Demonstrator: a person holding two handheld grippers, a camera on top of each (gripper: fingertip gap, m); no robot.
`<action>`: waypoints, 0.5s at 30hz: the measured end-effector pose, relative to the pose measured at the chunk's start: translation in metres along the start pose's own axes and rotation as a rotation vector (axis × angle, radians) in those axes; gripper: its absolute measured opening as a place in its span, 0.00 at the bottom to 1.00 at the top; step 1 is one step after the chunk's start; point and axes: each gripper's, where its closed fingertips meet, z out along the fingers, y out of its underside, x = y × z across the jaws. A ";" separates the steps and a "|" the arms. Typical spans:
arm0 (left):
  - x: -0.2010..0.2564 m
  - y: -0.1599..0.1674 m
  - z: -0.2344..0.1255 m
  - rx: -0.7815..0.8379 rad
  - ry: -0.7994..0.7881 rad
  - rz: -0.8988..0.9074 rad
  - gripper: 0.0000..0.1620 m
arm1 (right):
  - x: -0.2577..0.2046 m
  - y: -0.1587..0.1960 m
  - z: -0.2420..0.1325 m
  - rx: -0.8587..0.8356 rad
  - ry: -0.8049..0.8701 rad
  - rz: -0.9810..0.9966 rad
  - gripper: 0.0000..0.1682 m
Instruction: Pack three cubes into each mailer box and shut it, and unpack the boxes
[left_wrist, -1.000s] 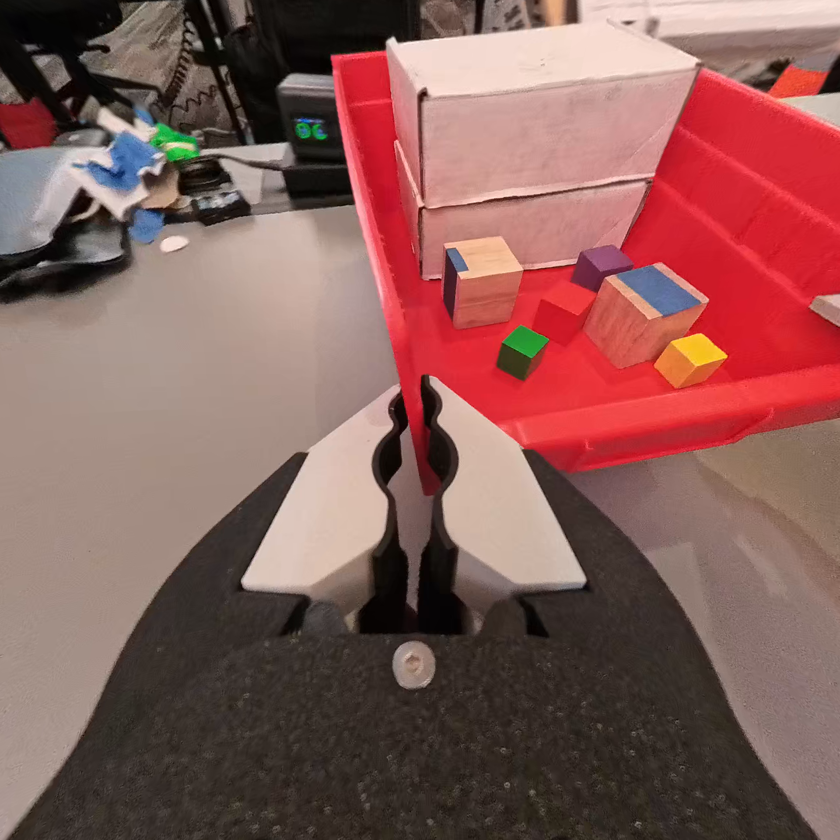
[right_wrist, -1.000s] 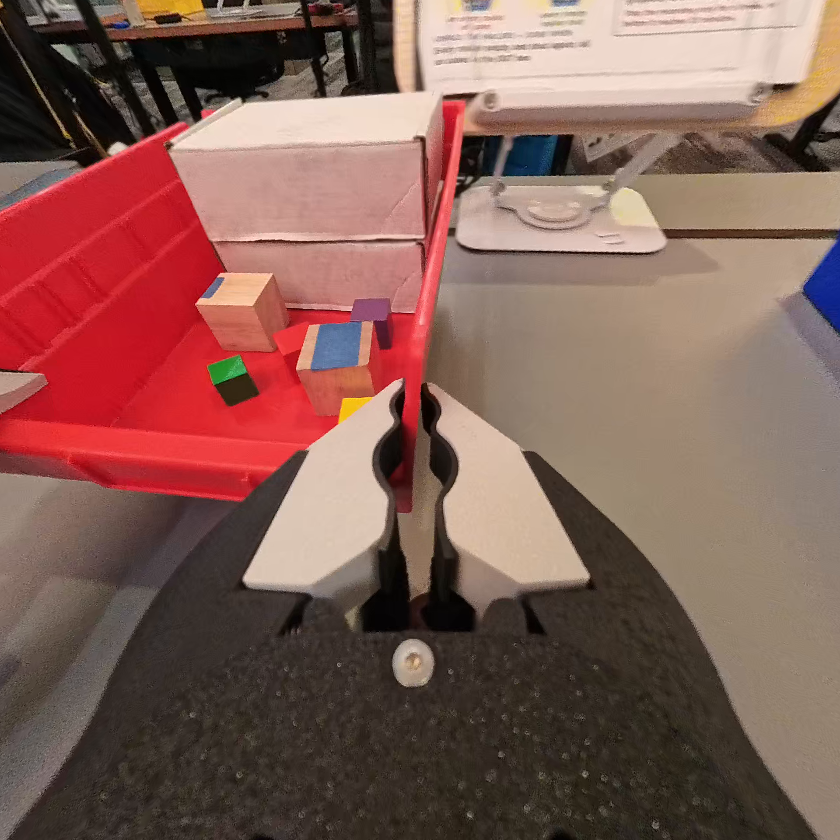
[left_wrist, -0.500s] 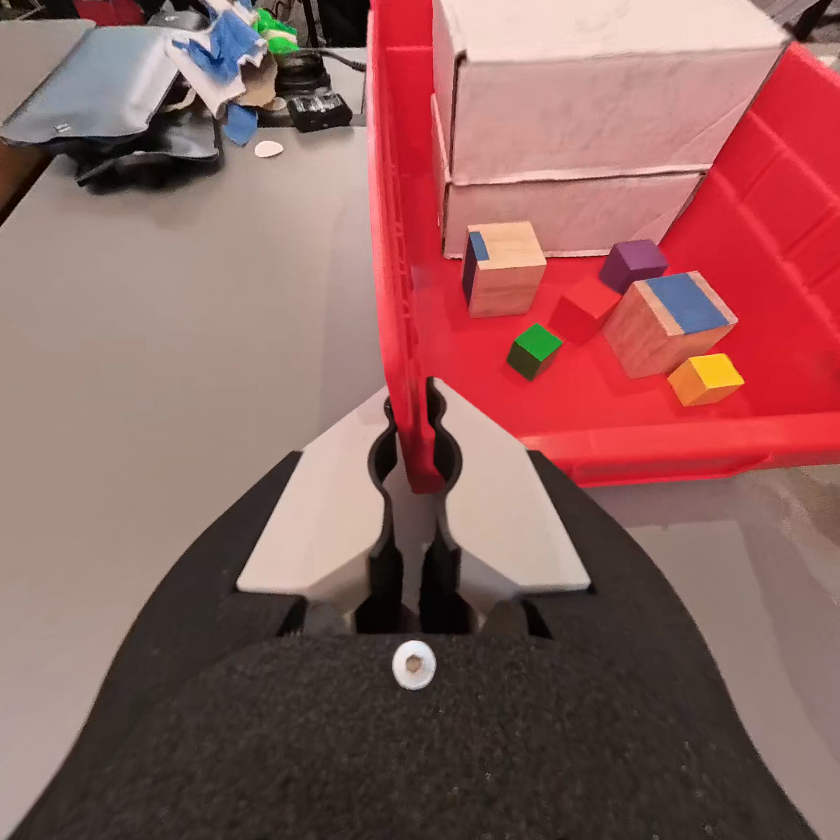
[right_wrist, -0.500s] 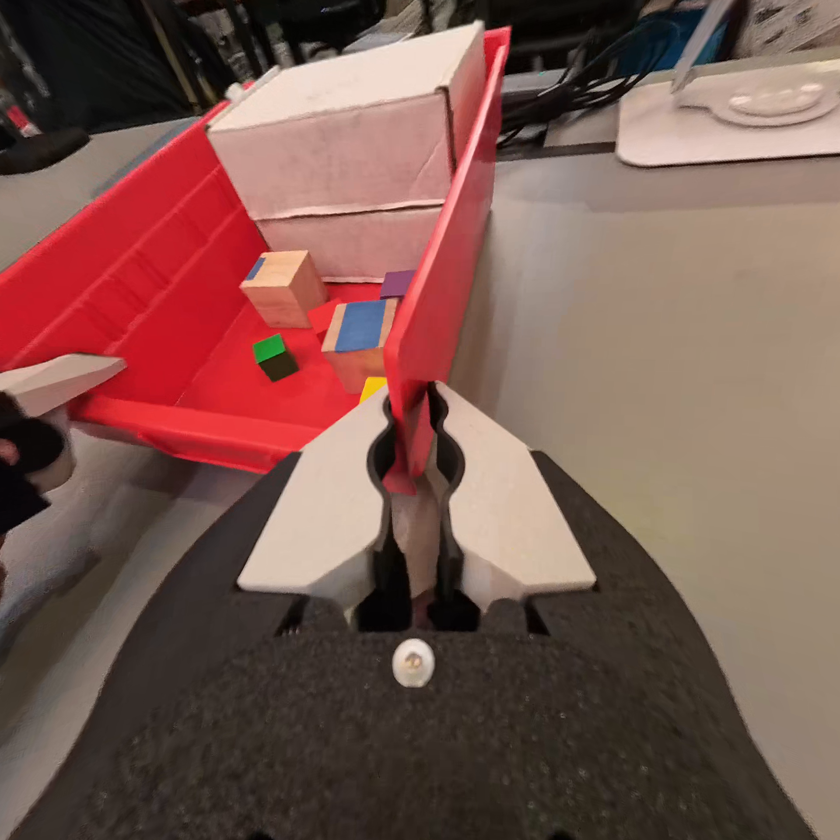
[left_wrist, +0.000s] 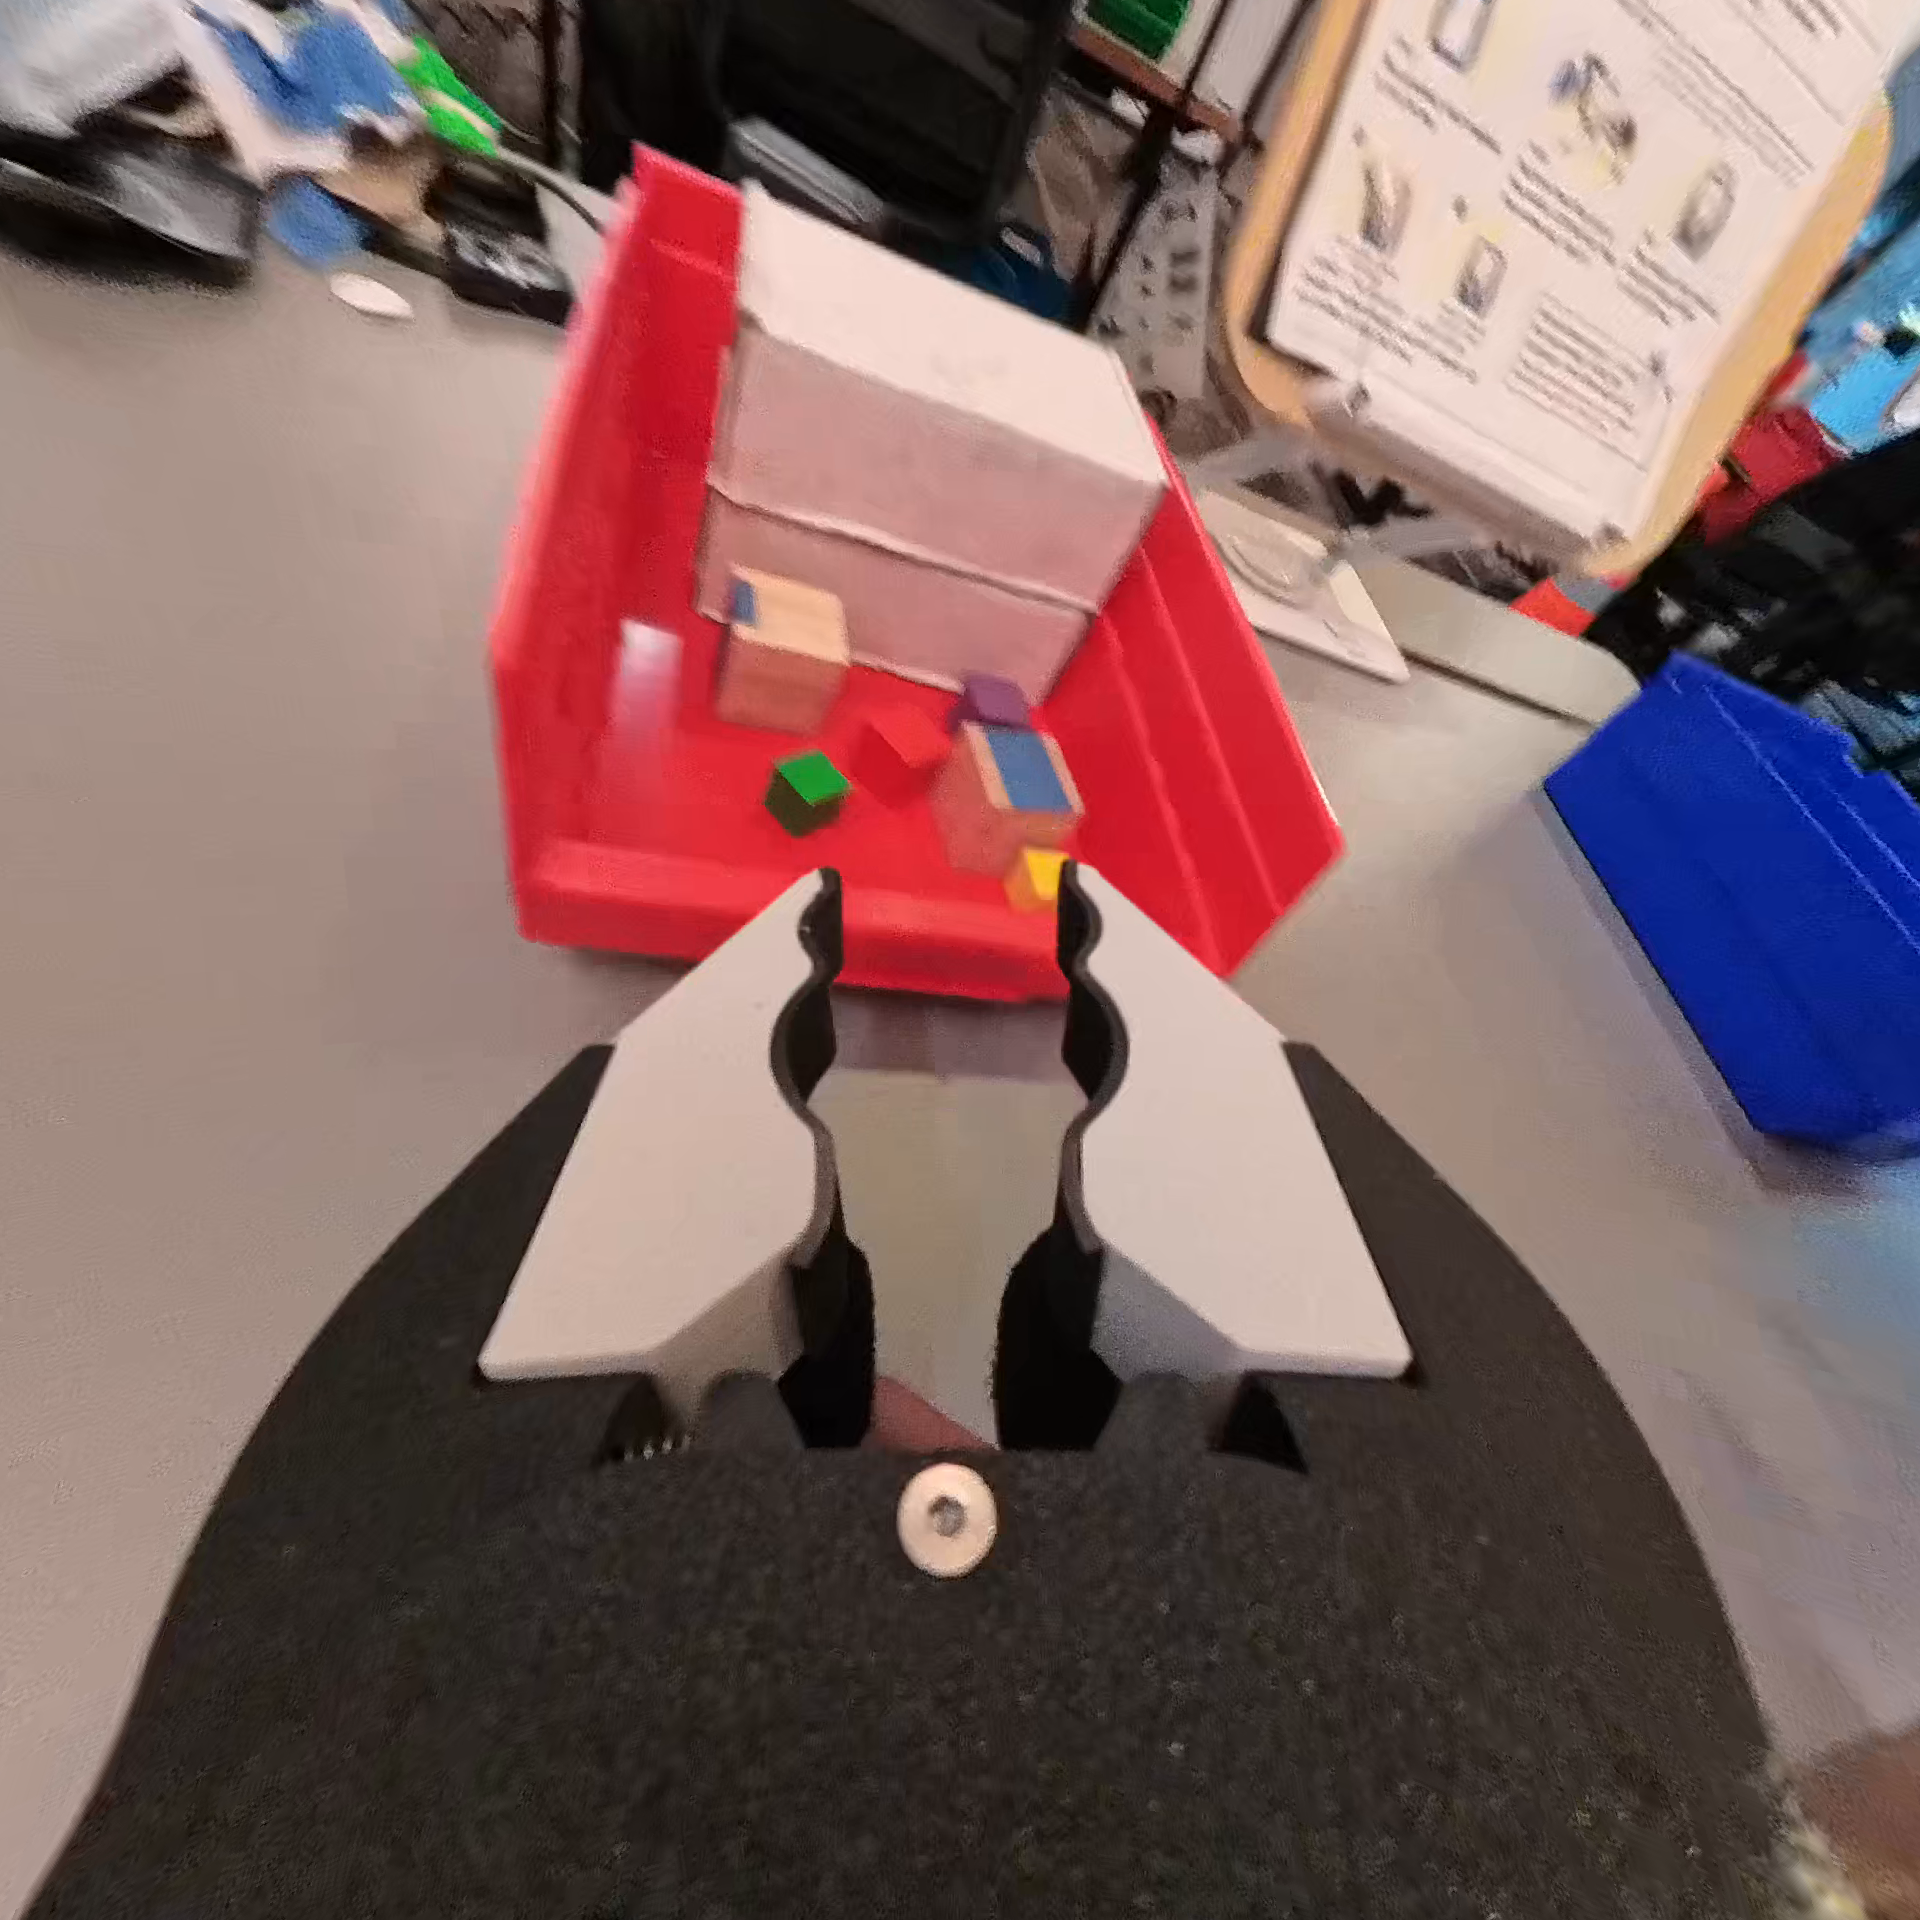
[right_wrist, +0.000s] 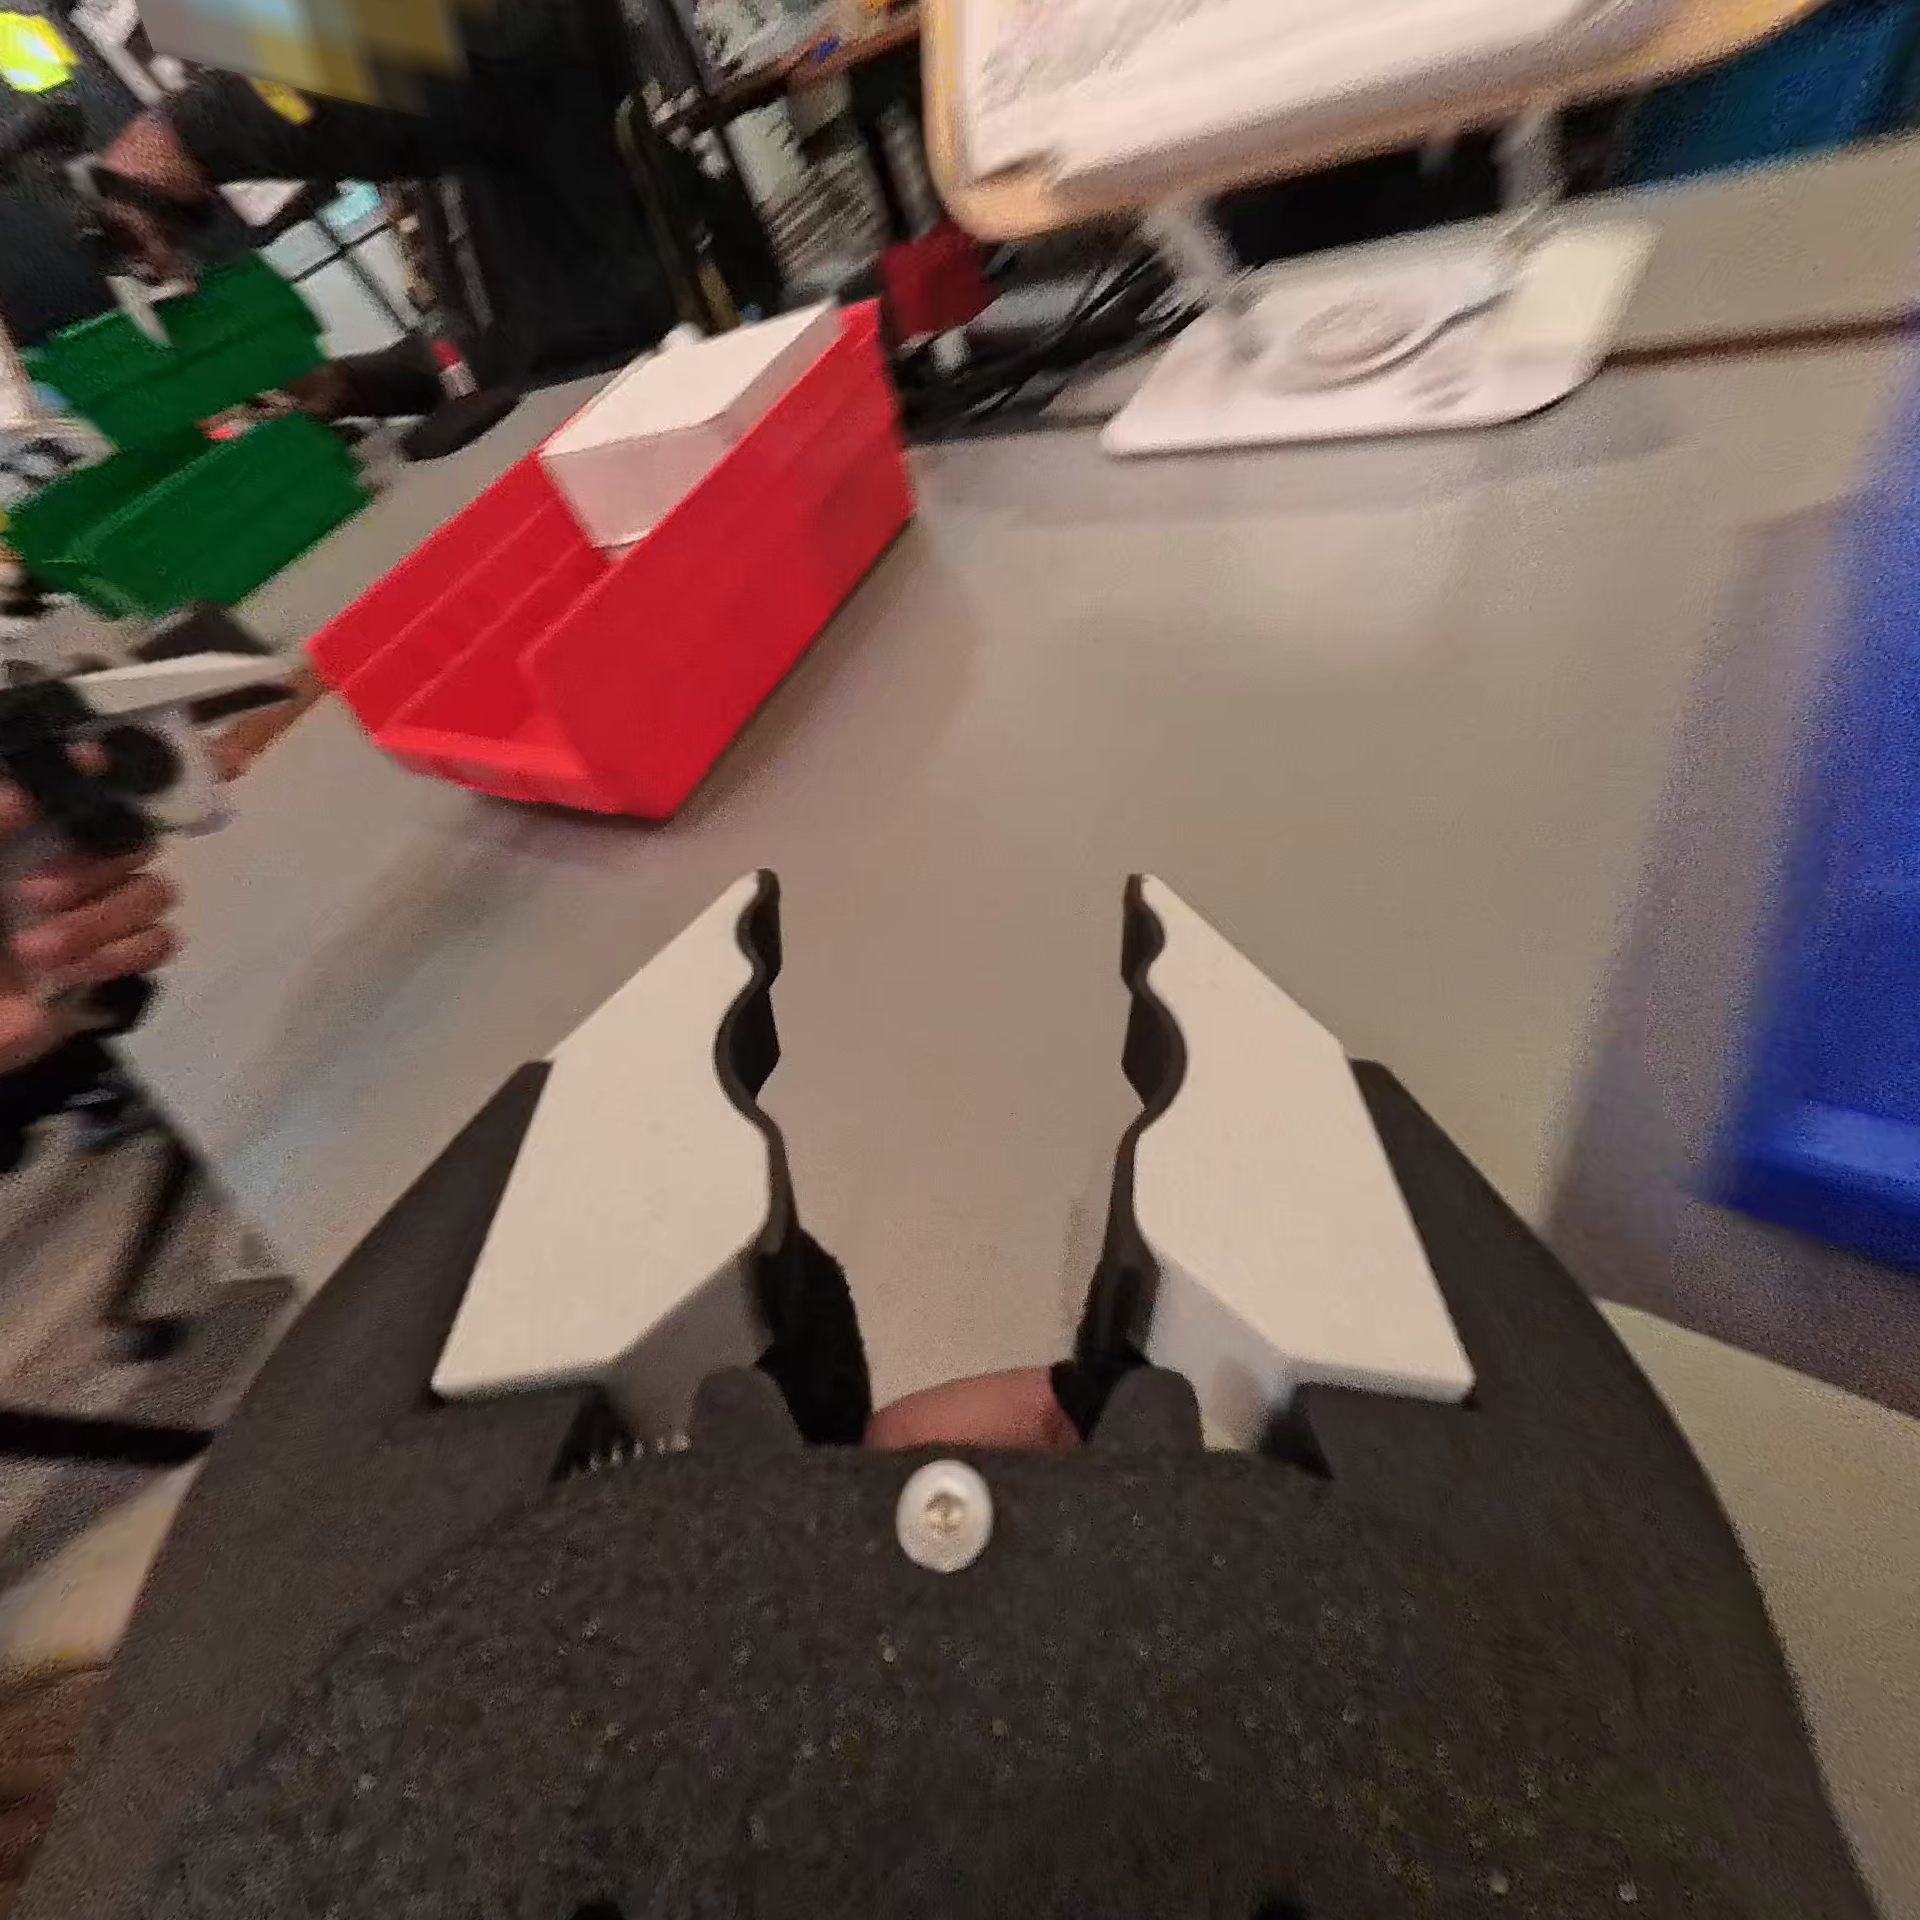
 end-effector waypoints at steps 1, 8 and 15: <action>0.010 0.011 -0.002 -0.023 0.013 0.022 0.23 | 0.022 -0.005 -0.018 0.032 0.062 -0.045 0.40; 0.032 0.058 -0.006 -0.160 0.020 0.198 0.23 | 0.162 0.000 -0.117 0.098 0.461 -0.060 0.40; 0.041 0.062 0.009 -0.192 0.069 0.273 0.20 | 0.196 0.010 -0.125 0.079 0.568 0.018 0.40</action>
